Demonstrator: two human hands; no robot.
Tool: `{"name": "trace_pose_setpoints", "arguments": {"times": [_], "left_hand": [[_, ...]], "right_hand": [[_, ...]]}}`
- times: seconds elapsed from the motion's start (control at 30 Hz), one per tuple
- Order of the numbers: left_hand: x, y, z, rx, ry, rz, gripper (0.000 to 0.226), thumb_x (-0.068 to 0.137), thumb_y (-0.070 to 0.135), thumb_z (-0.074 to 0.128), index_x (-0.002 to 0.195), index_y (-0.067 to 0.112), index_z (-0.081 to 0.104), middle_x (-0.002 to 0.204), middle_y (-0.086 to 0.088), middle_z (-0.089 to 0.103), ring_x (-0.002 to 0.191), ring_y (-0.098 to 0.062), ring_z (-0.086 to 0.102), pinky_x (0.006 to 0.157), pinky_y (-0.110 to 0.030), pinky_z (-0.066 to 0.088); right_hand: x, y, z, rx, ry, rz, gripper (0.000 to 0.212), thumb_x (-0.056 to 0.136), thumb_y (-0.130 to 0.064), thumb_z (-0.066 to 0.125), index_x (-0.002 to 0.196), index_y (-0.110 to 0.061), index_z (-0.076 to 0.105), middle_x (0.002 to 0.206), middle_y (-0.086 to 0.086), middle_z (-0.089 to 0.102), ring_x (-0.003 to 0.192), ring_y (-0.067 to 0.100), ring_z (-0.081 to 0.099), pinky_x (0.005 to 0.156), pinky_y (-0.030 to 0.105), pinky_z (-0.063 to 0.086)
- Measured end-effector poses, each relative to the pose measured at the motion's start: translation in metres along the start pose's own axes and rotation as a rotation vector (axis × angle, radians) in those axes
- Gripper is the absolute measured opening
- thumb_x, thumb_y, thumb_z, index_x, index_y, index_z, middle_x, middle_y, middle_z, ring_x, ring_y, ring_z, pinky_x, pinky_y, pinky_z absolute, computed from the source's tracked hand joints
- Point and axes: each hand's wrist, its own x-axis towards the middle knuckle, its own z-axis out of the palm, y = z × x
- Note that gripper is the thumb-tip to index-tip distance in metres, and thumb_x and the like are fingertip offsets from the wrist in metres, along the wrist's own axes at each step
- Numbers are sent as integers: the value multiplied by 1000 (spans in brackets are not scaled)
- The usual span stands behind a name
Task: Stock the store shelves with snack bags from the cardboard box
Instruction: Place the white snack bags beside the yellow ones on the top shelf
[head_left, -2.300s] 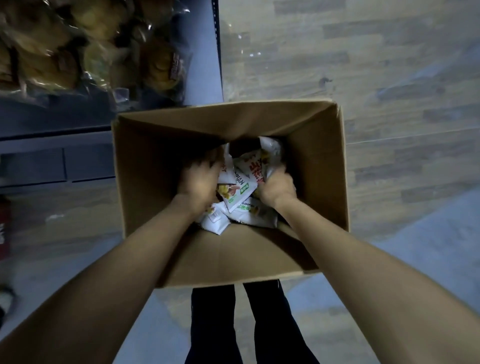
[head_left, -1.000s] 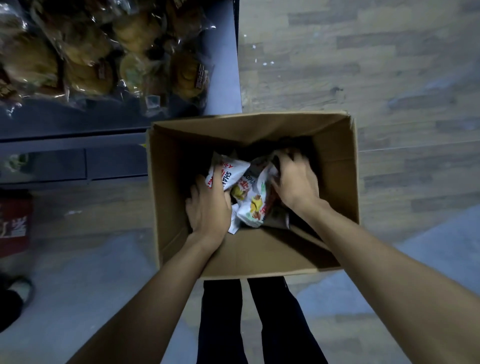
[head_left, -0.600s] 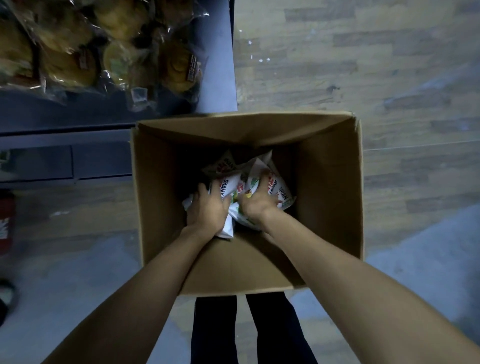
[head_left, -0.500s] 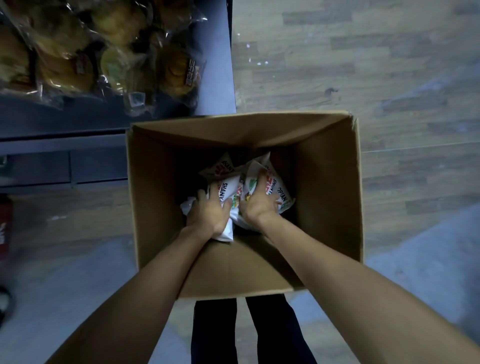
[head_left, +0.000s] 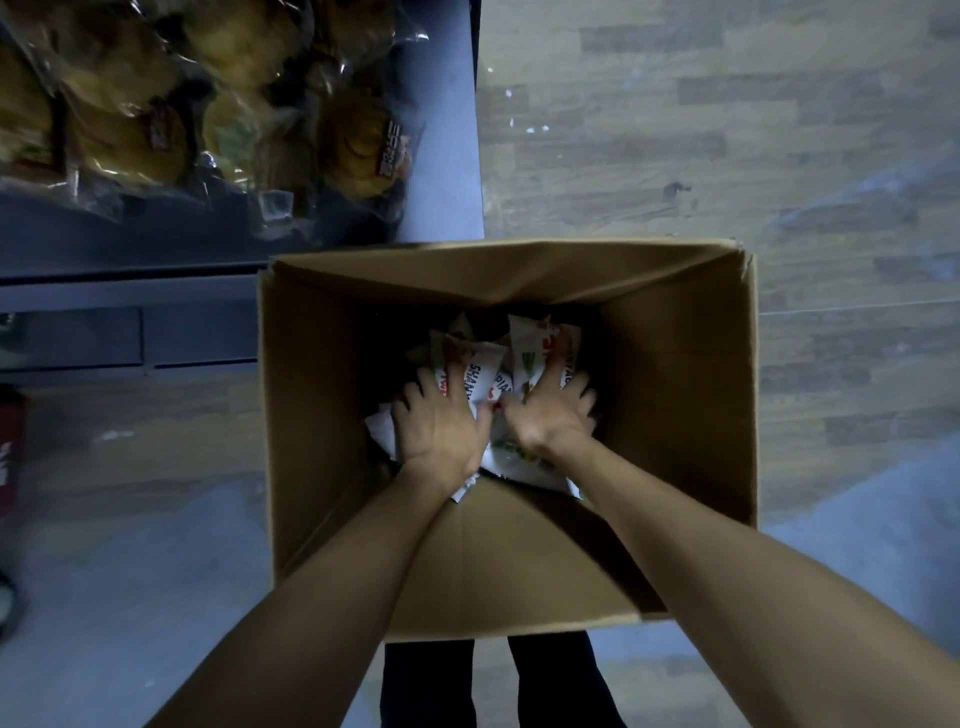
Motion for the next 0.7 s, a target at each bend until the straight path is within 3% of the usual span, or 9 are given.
{"name": "trace_pose_setpoints", "arguments": {"times": [0.1,0.17,0.27,0.4,0.7], "left_hand": [[7,-1,-4,-94,-66,3,79,89,63,41,148,14,20,132,-19,40,114,-36,46,92,-44,39],[6,-6,-17,-161,-148,22,85,89,61,46,151,15,12,138,-20,33,121,-38,43,97,-43,38],[-6,-19,-45,-224,-245,33,79,84,46,65,147,23,24,135,-16,43,118,-37,51,93,-41,46],[-46,-26,-87,-328,-139,0,71,75,43,74,133,24,37,118,-13,57,106,-36,58,84,-41,50],[-130,-13,-183,-373,70,-22,70,76,44,72,134,25,38,113,-10,57,99,-36,61,79,-42,50]], "right_hand": [[3,1,-8,10,4,-13,84,96,-51,43,154,-28,-14,158,19,9,144,39,13,114,50,20],[0,1,-20,11,31,-55,81,99,-41,44,155,-23,-12,153,24,20,139,42,26,110,47,29],[-23,1,-36,-38,133,-125,77,98,-30,49,156,-21,-1,142,24,35,127,43,43,100,44,40],[-81,1,-58,-75,214,-252,73,95,-35,57,151,-25,12,131,18,40,119,40,48,90,45,44],[-192,10,-102,-19,310,-326,76,96,-43,54,153,-25,8,130,13,42,112,34,54,86,45,46]]}}
